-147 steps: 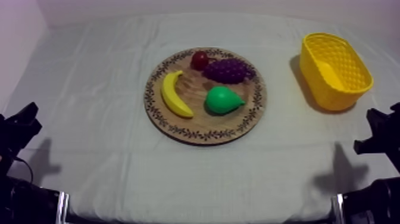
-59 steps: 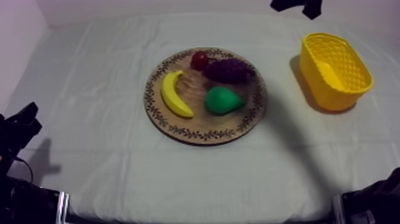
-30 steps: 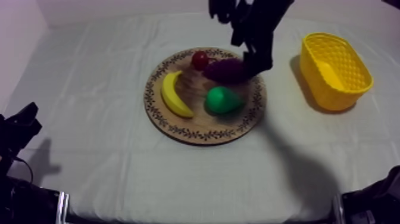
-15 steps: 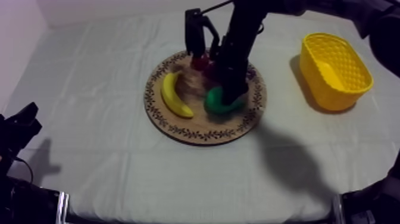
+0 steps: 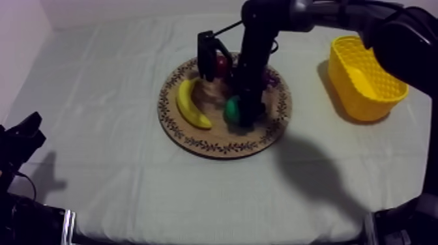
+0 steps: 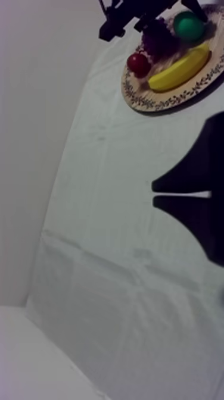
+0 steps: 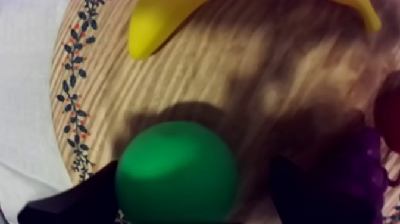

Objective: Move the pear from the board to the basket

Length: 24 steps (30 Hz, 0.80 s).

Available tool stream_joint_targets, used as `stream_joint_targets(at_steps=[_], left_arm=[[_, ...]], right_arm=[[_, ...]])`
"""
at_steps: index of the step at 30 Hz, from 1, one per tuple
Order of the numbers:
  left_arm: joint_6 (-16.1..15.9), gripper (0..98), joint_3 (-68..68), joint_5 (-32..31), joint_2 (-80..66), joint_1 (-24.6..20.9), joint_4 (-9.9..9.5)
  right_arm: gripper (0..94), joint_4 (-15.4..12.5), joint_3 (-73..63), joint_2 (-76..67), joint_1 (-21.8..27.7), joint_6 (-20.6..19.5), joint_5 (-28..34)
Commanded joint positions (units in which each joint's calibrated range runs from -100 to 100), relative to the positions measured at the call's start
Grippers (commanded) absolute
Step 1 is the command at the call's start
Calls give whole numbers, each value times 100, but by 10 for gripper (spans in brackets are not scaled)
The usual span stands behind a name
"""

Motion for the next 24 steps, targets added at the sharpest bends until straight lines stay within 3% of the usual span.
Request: stream_joint_targets(at_steps=[1,9,15,24], left_arm=[[1,1,5,-1,0,-1,1],[1,1,5,-1,0,-1,1],[1,1,5,-1,0,-1,1],[1,1,5,-1,0,-1,1]], right_arm=[[621,-6,29,22,6,35,61],[340,-69,121,19,33,148,178],[331,-83,455,-547,51,172,308],[367,-104,836,-2606,364,58,862]])
